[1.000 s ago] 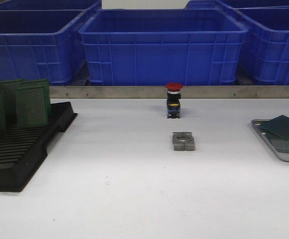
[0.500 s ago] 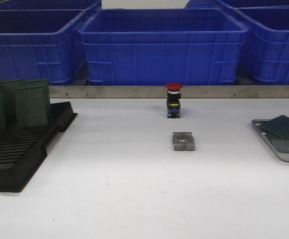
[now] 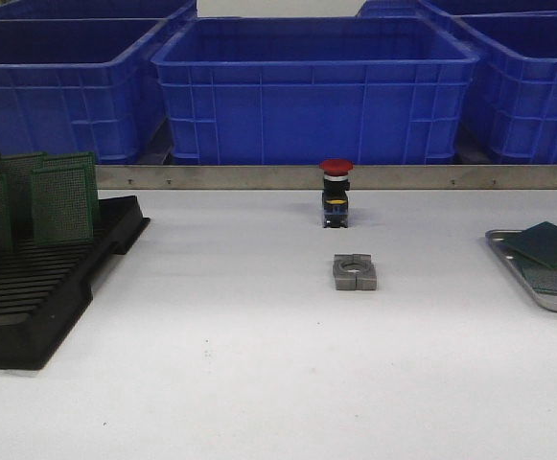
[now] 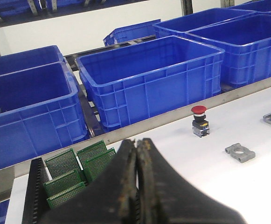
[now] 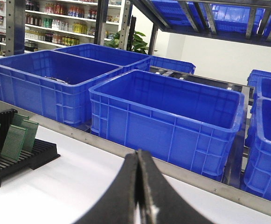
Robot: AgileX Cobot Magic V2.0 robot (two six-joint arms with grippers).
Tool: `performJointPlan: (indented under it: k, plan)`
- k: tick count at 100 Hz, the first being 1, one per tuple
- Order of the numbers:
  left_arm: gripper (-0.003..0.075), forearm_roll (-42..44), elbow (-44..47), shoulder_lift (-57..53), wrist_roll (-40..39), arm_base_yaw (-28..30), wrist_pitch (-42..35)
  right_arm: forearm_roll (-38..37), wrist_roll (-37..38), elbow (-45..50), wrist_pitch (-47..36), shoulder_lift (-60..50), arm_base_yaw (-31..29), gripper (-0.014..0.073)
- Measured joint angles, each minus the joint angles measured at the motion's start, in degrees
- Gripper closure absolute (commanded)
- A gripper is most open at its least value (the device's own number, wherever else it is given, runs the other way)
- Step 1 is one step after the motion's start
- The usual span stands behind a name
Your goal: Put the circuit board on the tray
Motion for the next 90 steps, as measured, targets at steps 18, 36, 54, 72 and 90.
performJointPlan:
  k: [18, 36, 54, 72, 90]
  plan:
    - [0.0741, 12.2, 2.1, 0.0, -15.9, 2.9, -3.0, 0.0, 0.0, 0.0, 0.0, 0.0, 0.0, 0.0654]
    - [0.0741, 28.4, 8.2, -0.5, -39.3, 8.7, -3.6, 0.0, 0.0, 0.0, 0.1, 0.0, 0.0, 0.0654]
    - [0.0741, 31.8, 14.1, -3.5, -44.1, 12.6, -5.2, 0.0, 0.0, 0.0, 0.5, 0.0, 0.0, 0.0654]
    - [0.0741, 32.0, 14.1, -3.5, -44.6, 13.4, -6.9, 0.0, 0.0, 0.0, 0.7, 0.0, 0.0, 0.0654]
    - [0.0741, 32.0, 14.1, -3.5, -43.1, 13.4, -6.9, 0.0, 0.0, 0.0, 0.9, 0.0, 0.0, 0.0654]
